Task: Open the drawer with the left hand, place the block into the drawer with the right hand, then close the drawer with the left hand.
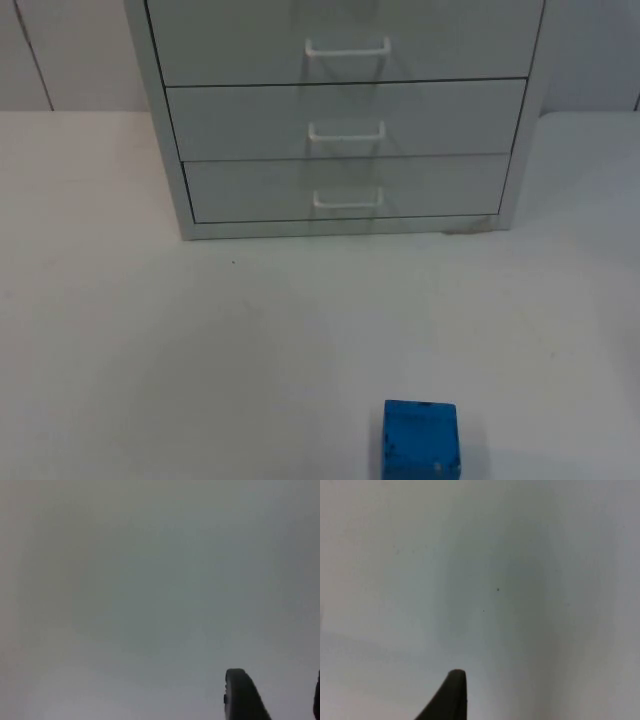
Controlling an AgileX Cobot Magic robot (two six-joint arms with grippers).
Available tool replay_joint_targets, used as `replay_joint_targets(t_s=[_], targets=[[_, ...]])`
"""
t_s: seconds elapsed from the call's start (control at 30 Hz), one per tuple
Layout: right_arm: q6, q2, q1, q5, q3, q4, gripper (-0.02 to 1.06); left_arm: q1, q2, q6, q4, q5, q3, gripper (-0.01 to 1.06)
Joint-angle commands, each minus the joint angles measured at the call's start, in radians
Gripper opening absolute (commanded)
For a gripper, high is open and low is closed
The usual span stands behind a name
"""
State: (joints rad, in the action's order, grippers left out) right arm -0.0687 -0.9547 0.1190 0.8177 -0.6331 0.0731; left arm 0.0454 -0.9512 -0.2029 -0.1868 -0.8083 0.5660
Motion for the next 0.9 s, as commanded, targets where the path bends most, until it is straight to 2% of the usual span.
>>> replay_joint_targets(t_s=[0.0, 0.1, 0.13, 0.2, 0.27, 0.33, 0.43, 0.5, 0.53, 0.67, 0.7, 0.77, 0.87], targets=[[-0.001, -0.001, -0.005, -0.004, 0.000, 0.007, 1.03, 0.002, -0.021, -0.070, -0.075, 0.021, 0.021, 0.35], [-0.001, -0.001, -0.005, -0.004, 0.000, 0.007, 1.03, -0.018, -0.062, -0.119, -0.118, 0.019, 0.078, 0.50], [-0.001, -0.001, -0.005, -0.004, 0.000, 0.007, 1.03, -0.018, -0.062, -0.119, -0.118, 0.019, 0.078, 0.50], [-0.001, -0.001, -0.005, -0.006, 0.000, 0.007, 1.03, -0.071, -0.091, -0.141, -0.115, 0.017, 0.122, 0.52], [-0.003, -0.001, -0.005, -0.007, 0.000, 0.010, 1.03, -0.183, -0.143, -0.154, -0.079, 0.034, 0.176, 0.52], [-0.003, -0.001, -0.005, -0.007, 0.000, 0.012, 1.03, -0.200, -0.150, -0.155, -0.071, 0.043, 0.181, 0.52], [-0.008, -0.001, -0.005, -0.007, 0.000, 0.021, 1.03, -0.366, -0.212, -0.151, 0.051, 0.112, 0.203, 0.52], [-0.021, -0.001, -0.005, -0.007, 0.000, 0.032, 1.03, -0.481, -0.259, -0.102, 0.159, 0.173, 0.203, 0.52], [-0.021, -0.001, -0.005, -0.007, 0.000, 0.032, 1.03, -0.481, -0.259, -0.102, 0.159, 0.173, 0.203, 0.52], [-0.021, -0.001, -0.005, -0.011, 0.000, 0.032, 1.03, -0.620, -0.335, -0.095, 0.254, 0.242, 0.209, 0.52], [-0.021, -0.001, -0.005, -0.011, 0.000, 0.032, 1.03, -0.620, -0.335, -0.095, 0.254, 0.242, 0.209, 0.52], [-0.021, -0.001, -0.005, -0.013, 0.000, 0.032, 1.03, -0.676, -0.381, -0.095, 0.299, 0.268, 0.228, 0.52], [-0.021, -0.001, -0.005, -0.013, 0.000, 0.032, 1.03, -0.753, -0.477, -0.072, 0.439, 0.294, 0.272, 0.52]])
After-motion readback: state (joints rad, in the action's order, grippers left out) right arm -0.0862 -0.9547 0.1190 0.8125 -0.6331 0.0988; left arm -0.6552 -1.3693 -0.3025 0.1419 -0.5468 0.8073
